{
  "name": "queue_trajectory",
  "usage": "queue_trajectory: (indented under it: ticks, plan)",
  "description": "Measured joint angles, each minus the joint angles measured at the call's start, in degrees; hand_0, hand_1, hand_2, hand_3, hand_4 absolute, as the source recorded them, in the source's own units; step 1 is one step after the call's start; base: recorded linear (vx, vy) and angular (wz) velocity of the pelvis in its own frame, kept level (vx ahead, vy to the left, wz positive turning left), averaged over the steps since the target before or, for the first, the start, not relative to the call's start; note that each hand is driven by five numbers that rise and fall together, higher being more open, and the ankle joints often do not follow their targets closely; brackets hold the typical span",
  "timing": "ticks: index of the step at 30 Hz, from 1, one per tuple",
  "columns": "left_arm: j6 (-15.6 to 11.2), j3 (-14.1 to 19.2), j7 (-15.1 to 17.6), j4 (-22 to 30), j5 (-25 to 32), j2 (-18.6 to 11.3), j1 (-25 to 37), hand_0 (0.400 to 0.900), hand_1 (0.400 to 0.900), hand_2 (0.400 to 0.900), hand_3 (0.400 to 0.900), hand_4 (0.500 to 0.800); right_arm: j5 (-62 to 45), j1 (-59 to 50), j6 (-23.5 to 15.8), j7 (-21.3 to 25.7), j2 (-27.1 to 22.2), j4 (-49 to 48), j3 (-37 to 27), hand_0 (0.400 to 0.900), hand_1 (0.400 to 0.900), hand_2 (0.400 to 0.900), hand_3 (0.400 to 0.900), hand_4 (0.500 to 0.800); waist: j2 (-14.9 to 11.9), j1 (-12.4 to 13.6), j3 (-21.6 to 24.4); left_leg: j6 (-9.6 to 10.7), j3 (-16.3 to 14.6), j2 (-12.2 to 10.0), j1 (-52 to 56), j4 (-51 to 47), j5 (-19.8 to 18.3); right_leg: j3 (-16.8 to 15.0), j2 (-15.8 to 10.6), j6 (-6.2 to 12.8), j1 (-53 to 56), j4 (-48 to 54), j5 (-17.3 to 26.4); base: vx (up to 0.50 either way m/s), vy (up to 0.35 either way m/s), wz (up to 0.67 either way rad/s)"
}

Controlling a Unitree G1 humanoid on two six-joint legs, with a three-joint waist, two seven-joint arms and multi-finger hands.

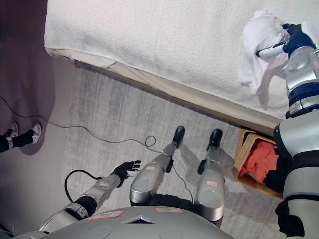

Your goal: Put the clothes on the bed into the basket.

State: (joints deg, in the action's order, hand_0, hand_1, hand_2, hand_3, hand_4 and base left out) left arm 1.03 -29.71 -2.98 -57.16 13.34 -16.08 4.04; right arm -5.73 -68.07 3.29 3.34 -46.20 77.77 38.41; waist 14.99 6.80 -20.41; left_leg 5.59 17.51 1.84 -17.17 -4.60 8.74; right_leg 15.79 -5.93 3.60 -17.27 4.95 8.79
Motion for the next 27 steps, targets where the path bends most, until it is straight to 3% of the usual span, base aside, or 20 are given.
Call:
queue_trajectory:
  ticks: [6,7,9,10,11,27]
  plan:
    - [-0.09,-0.81,-0.24,2.05,-0.01,-0.02,-0.07,0.900,0.900,0.900,0.900,0.800,-0.01,-2.04,-0.15,0.22,-2.90,0.54,-0.03,0.900,0.900,0.900,0.900,0.800,2.01,1.02,-1.14,0.04,0.68,0.36,-0.50,-0.01,0.50,0.49,-0.31,0.29,-0.26,-0.01,-0.22,0.00,0.012,0.12]
    - [-0.02,-0.81,-0.28,2.01,-0.02,-0.05,-0.08,0.900,0.900,0.900,0.900,0.800,-0.01,-2.20,-0.19,0.37,-3.14,0.78,-0.04,0.663,0.663,0.663,0.663,0.658,2.18,1.21,-1.21,0.08,0.69,0.37,-0.63,-0.01,0.60,0.48,-0.32,0.30,-0.36,-0.01,-0.22,-0.01,0.006,0.12]
    - [-0.02,-1.14,-0.45,2.04,-0.04,-0.07,-0.14,0.900,0.900,0.900,0.900,0.800,-0.02,-2.38,-0.23,1.25,-3.34,1.03,-0.16,0.553,0.553,0.553,0.553,0.592,2.47,1.18,-1.32,0.10,1.00,0.38,-0.93,-0.01,0.72,0.73,-0.32,0.30,-0.58,-0.04,-0.23,-0.01,0.003,0.09]
    - [-0.03,-1.28,-0.54,2.07,-0.05,-0.07,-0.18,0.900,0.900,0.900,0.900,0.800,-0.02,-2.39,-0.23,1.53,-3.36,1.04,-0.33,0.439,0.439,0.439,0.439,0.524,2.54,1.23,-1.35,0.14,1.05,0.39,-1.06,-0.01,0.78,0.76,-0.32,0.30,-0.67,-0.04,-0.24,-0.01,0.007,0.04]
    - [-0.02,-1.38,-0.65,2.06,-0.04,-0.07,-0.19,0.900,0.900,0.900,0.900,0.800,-0.02,-2.42,-0.23,1.96,-3.41,1.07,-0.50,0.400,0.400,0.400,0.400,0.500,2.69,1.23,-1.41,0.13,1.14,0.40,-1.14,-0.01,0.83,0.86,-0.33,0.30,-0.70,-0.04,-0.24,0.00,0.000,0.00]
    - [-0.04,-1.64,-1.11,2.03,-0.06,-0.07,-0.18,0.900,0.900,0.900,0.900,0.800,-0.02,-3.50,-0.25,3.19,-4.61,1.40,-0.66,0.400,0.400,0.400,0.400,0.500,3.23,1.15,-1.62,0.37,1.04,0.83,-0.87,0.01,1.18,1.09,-0.85,0.03,-0.25,-0.06,-0.01,0.00,0.004,-0.01]
